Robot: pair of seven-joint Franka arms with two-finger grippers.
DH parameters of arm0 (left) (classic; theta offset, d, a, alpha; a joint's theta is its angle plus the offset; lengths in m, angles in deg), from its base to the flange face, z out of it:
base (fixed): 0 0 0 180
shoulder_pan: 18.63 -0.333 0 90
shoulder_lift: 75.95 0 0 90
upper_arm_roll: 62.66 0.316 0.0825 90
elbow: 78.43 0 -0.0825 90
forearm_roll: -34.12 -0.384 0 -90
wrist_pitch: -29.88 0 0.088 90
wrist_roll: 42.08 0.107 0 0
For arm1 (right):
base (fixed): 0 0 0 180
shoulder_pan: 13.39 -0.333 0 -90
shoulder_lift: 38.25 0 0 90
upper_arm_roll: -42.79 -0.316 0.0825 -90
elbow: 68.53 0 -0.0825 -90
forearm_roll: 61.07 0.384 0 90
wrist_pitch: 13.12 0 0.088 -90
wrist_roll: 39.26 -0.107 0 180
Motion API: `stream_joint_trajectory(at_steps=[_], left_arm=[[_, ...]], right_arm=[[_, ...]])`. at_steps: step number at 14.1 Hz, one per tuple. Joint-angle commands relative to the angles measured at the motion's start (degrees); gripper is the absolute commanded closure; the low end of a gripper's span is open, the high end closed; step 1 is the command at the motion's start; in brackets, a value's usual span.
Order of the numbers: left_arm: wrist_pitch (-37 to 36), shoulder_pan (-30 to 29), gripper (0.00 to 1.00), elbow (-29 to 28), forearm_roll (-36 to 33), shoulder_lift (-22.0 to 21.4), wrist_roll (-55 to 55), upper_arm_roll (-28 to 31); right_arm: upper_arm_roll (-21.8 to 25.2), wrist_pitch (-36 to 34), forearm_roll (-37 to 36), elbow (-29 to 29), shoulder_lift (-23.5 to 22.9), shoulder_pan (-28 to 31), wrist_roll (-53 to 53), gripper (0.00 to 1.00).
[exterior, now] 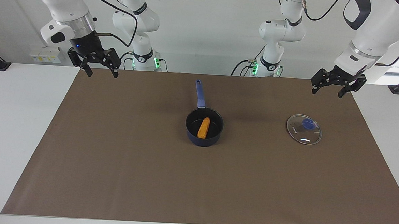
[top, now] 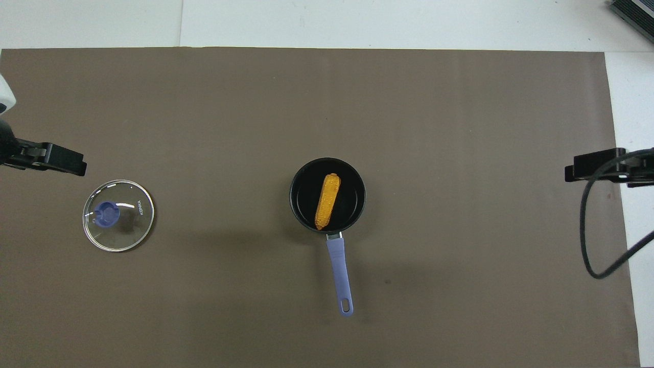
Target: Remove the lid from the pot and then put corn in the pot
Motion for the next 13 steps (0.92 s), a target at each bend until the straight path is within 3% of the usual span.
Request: stream_joint_trajectory(at_steps=[1, 7, 13], left_arm=[[-1.4, -0.6, 0.0, 1.3, 0.9, -0.3, 0.4, 0.2], [-5.2, -0.6, 0.0, 5.1, 0.8, 0.7, 0.5, 0.1], [-4.4, -0.2, 0.0, 4.9, 0.9, 0.3, 0.4, 0.0]], right_arm=[[0.9, -1.3, -0.6, -0.7, 1.6, 0.7, 1.1, 0.0], [1.3, -1.8, -1.2, -2.4, 2.1, 0.8, 2.2, 0.0], [1.3, -1.6, -3.3, -3.2, 2.3, 0.8, 5.8, 0.0]])
